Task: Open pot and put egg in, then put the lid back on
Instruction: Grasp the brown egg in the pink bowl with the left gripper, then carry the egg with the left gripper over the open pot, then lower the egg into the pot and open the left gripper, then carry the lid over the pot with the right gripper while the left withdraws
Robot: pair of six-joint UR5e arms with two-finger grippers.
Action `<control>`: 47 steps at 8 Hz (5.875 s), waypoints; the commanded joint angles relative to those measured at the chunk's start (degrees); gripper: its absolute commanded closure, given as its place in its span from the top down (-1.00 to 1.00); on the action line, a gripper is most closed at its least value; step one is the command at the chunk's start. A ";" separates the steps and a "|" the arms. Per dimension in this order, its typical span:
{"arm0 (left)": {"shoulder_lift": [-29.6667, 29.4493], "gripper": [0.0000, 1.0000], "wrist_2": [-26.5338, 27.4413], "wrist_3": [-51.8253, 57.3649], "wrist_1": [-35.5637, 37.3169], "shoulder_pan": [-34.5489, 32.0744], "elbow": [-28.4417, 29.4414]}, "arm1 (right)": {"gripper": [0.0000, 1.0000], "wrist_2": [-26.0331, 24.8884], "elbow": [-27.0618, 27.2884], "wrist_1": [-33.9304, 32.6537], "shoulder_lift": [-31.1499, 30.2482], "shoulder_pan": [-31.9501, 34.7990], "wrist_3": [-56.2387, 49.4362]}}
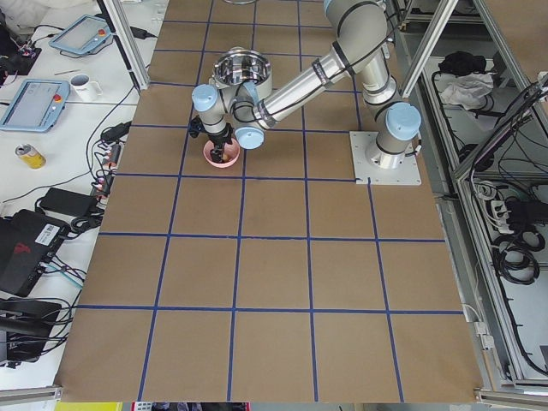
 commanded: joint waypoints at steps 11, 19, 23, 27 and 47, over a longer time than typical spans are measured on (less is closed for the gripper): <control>7.38 -1.00 2.30 -6.71 -0.86 -2.10 0.80 | -1.00 -1.94 2.20 -0.25 -0.62 -0.21 -0.51; 13.31 -1.00 -1.38 -38.24 -14.07 -30.82 8.54 | -1.00 -1.94 2.28 -0.69 -0.01 -0.30 -2.01; 7.25 -0.78 -1.83 -39.67 -9.30 -33.84 7.84 | -1.00 -1.06 2.28 2.28 -0.80 -0.48 -2.96; 4.43 0.04 -1.65 -39.48 -7.29 -33.84 7.75 | -1.00 3.07 2.28 3.62 -1.33 -0.48 -9.47; 32.38 1.00 1.77 -23.41 -30.66 -14.32 7.40 | -1.00 7.64 -1.76 -10.70 13.87 27.12 7.31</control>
